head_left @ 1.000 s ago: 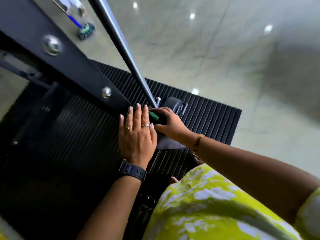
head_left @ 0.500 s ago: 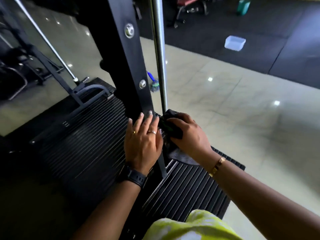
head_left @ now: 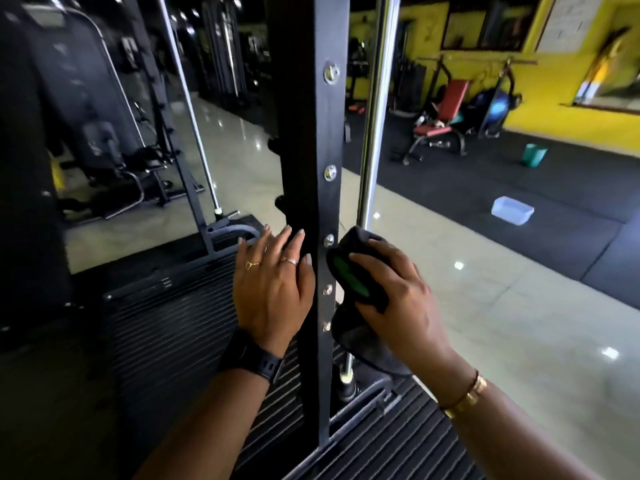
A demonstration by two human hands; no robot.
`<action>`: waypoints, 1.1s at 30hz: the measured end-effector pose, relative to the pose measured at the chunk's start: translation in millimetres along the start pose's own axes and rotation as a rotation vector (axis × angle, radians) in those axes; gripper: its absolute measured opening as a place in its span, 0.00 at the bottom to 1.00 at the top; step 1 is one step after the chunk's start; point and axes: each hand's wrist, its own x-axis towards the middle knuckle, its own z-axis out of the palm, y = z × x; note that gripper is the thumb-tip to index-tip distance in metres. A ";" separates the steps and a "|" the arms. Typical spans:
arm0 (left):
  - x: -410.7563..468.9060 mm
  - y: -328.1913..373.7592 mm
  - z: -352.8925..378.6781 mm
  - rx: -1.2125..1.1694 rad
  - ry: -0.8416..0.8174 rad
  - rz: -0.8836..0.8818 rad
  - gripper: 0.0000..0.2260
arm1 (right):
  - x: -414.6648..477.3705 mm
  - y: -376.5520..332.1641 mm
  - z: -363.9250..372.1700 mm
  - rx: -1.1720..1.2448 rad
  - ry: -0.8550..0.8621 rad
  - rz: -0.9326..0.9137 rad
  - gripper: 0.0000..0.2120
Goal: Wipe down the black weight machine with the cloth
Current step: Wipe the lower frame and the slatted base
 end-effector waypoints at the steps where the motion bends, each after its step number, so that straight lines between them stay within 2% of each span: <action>1: 6.4 -1.5 -2.5 0.001 0.026 0.001 0.19 | 5.1 -3.2 -3.6 -0.005 0.018 -0.023 0.25; 5: 34.1 -2.3 -9.7 -0.011 0.127 -0.033 0.19 | 29.9 -15.7 -17.2 -0.075 0.109 -0.109 0.25; 11: 68.3 -6.4 -10.2 -0.086 0.197 -0.031 0.20 | 62.6 -32.6 -27.3 -0.197 0.201 -0.240 0.30; 19: 158.9 -17.9 -35.6 -0.206 0.369 0.045 0.20 | 142.4 -68.0 -63.6 -0.463 0.481 -0.410 0.19; 28: 257.9 -16.8 -87.9 -0.207 0.525 0.098 0.22 | 218.0 -98.2 -116.3 -0.738 0.726 -0.535 0.18; 33: 296.1 -8.4 -100.5 -0.289 0.602 0.050 0.23 | 279.7 -131.6 -143.3 -0.953 0.891 -0.723 0.15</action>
